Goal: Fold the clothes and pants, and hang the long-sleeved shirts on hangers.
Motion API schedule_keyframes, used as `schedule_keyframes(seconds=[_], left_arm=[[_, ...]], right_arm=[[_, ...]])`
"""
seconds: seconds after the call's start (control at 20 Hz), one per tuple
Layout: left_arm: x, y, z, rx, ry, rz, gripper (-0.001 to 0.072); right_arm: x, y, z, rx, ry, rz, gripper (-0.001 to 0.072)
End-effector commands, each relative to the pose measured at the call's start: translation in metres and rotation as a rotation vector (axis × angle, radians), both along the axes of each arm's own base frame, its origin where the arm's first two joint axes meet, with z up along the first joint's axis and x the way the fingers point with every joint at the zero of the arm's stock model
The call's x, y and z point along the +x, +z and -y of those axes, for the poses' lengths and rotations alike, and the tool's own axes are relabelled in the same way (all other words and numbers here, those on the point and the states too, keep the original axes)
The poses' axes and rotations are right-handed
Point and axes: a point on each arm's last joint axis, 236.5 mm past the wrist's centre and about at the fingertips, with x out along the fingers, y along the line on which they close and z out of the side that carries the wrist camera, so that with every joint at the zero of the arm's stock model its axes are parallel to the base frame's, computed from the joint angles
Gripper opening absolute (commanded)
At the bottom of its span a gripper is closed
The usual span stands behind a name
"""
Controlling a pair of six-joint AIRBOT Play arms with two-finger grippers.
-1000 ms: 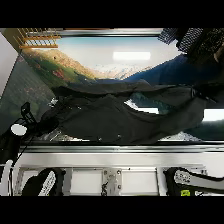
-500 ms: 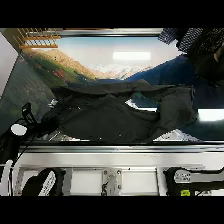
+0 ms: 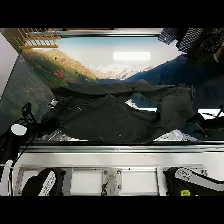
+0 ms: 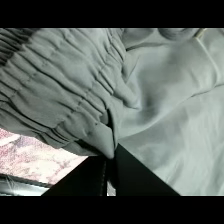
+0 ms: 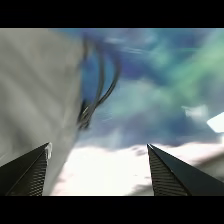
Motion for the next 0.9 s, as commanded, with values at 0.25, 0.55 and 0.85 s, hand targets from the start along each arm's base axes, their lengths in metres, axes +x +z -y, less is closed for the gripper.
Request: schedule_keyframes(seconds=[0.25, 0.55, 0.85], left_arm=[[0.000, 0.000, 0.000, 0.000, 0.002, 0.001, 0.0012], [0.000, 0.000, -0.001, 0.001, 0.002, 0.002, 0.0011], [0.046, 0.048, -0.021, 0.068, -0.003, 0.115, 0.0010]], right_arm=[[0.019, -0.032, -0.050, 0.110, 0.011, 0.091, 0.0653], [0.028, -0.036, -0.072, 0.106, 0.093, 0.082, 0.0141], [0.042, 0.011, -0.031, -0.009, 0.158, 0.014, 0.0017]])
